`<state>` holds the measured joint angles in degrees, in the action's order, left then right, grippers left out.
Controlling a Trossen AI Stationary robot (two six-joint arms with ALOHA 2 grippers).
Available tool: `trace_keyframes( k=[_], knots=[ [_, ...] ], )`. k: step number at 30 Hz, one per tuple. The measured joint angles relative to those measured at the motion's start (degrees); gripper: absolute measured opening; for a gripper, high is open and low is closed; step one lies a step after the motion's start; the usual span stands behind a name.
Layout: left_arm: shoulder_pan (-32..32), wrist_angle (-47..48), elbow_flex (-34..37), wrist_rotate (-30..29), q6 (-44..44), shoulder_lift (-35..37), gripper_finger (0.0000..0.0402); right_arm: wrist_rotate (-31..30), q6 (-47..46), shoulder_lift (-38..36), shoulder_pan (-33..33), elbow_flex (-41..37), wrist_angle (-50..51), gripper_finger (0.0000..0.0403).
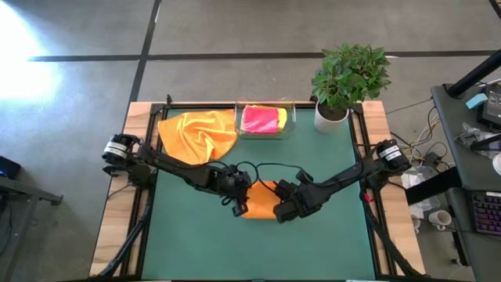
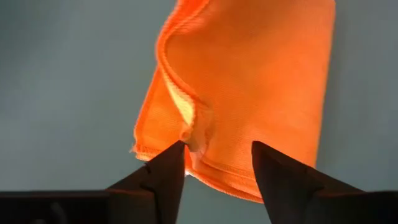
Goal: Fold microfiber towels
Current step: Fold the bottom orange towel, then put the folded orange towel into the transparent bin
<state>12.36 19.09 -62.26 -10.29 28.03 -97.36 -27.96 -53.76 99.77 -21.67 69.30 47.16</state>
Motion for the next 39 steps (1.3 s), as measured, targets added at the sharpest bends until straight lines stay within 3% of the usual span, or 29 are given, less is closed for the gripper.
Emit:
trace_keyframes(
  k=[5,14,27,39],
  knots=[
    [0.0,2.0,-0.2,2.1,-0.3,0.8,0.0189,-0.2,1.8,0.0,0.7,0.4,-0.1,0.0013],
    [0.0,14.0,-2.8,-0.8,-1.6,4.6,0.0189,1.3,1.3,0.0,1.8,0.7,0.0,0.0018],
    [3.2,11.1,-2.8,-0.9,2.1,7.9,0.0189,4.9,5.0,0.0,2.9,0.7,-0.8,0.0062],
    [5.1,2.1,-2.7,-1.0,-3.4,4.7,0.0189,7.0,10.9,-3.0,6.3,3.0,5.3,0.0156]
  ],
)
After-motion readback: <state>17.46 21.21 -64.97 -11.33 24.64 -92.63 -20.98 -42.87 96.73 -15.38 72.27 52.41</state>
